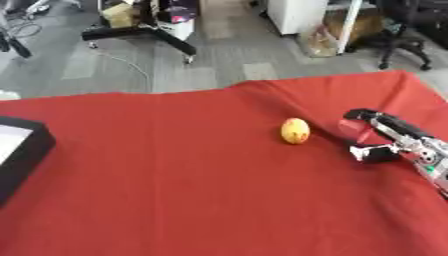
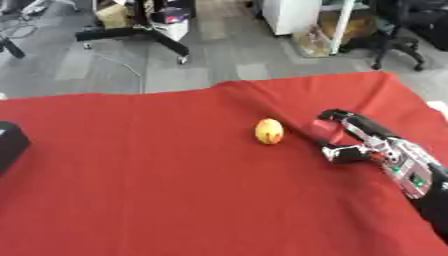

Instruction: Pick up the objects with one hand, pass them to the other hand, and then place them into the box on the other side of the table.

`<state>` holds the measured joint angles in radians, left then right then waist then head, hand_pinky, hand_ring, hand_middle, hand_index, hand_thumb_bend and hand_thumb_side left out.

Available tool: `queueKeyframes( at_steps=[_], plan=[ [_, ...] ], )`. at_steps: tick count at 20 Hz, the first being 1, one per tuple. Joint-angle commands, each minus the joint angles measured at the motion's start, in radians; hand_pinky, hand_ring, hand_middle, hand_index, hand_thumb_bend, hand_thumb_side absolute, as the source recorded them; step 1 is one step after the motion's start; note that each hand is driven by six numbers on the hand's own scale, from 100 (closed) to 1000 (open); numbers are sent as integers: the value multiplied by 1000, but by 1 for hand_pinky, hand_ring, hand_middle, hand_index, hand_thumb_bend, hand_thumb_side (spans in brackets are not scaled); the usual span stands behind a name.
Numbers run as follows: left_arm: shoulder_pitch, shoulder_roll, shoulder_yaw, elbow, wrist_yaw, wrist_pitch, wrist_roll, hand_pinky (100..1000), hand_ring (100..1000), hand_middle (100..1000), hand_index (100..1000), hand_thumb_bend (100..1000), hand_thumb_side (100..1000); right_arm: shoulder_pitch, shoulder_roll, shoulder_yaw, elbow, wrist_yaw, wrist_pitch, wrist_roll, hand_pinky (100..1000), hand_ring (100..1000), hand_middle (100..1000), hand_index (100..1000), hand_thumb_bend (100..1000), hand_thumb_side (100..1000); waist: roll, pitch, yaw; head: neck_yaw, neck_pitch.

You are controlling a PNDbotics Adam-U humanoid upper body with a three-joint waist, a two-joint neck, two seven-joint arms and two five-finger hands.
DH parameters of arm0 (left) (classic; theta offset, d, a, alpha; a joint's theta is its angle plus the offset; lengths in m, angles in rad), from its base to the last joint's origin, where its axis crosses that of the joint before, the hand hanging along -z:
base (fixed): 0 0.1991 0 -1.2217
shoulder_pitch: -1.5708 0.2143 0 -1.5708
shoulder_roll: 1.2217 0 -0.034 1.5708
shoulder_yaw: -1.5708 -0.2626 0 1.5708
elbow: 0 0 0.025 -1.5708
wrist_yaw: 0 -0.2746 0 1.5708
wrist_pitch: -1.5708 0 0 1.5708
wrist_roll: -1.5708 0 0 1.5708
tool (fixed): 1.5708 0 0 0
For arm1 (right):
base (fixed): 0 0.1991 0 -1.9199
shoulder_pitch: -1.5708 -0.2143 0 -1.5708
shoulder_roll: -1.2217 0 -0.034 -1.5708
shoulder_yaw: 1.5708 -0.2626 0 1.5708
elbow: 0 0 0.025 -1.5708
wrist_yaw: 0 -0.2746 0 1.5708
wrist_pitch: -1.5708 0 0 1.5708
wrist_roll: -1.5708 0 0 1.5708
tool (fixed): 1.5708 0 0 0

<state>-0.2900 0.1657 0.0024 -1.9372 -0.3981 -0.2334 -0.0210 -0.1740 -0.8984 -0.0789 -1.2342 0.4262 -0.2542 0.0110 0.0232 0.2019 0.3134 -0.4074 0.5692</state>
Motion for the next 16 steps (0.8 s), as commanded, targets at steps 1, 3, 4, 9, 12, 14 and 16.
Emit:
queueKeyframes(
  at_steps=[1, 3, 4, 9, 12, 14, 16],
  plan=[
    [-12, 9, 2, -18, -3, -4, -3, 541, 541, 669, 865, 503, 690, 6, -13, -11, -10, -2, 19, -90, 695, 716, 539, 499, 100, 100, 3, -1, -4, -2, 0],
    [-10, 9, 3, -17, -3, -4, -3, 539, 540, 668, 865, 501, 690, 8, -11, -15, -27, -25, 26, -155, 675, 702, 501, 449, 100, 100, 3, -2, -6, -2, 2],
    [-10, 10, 4, -16, -3, -4, -3, 538, 539, 668, 864, 501, 690, 10, -9, -16, -39, -44, 27, -180, 673, 701, 497, 444, 100, 100, 3, -3, -7, -2, 3],
    [3, 14, 8, -5, -11, -1, -1, 532, 532, 664, 863, 494, 693, 24, -16, -36, -168, -190, 29, -211, 631, 670, 417, 347, 100, 100, 3, -13, -23, 8, 17],
    [14, 16, 11, 9, -20, -2, 1, 530, 529, 662, 862, 486, 694, 35, -24, -51, -268, -278, 44, -193, 624, 670, 411, 342, 100, 100, 3, -21, -36, 19, 26],
    [23, 17, 15, 23, -26, -2, 3, 527, 524, 656, 857, 482, 693, 43, -30, -63, -336, -313, 60, -181, 622, 669, 409, 340, 100, 100, 3, -27, -45, 28, 33],
    [31, 18, 17, 42, -31, -2, 5, 522, 519, 649, 852, 460, 685, 49, -31, -69, -408, -365, 70, -166, 620, 670, 408, 339, 100, 100, 3, -32, -55, 36, 39]
  ],
)
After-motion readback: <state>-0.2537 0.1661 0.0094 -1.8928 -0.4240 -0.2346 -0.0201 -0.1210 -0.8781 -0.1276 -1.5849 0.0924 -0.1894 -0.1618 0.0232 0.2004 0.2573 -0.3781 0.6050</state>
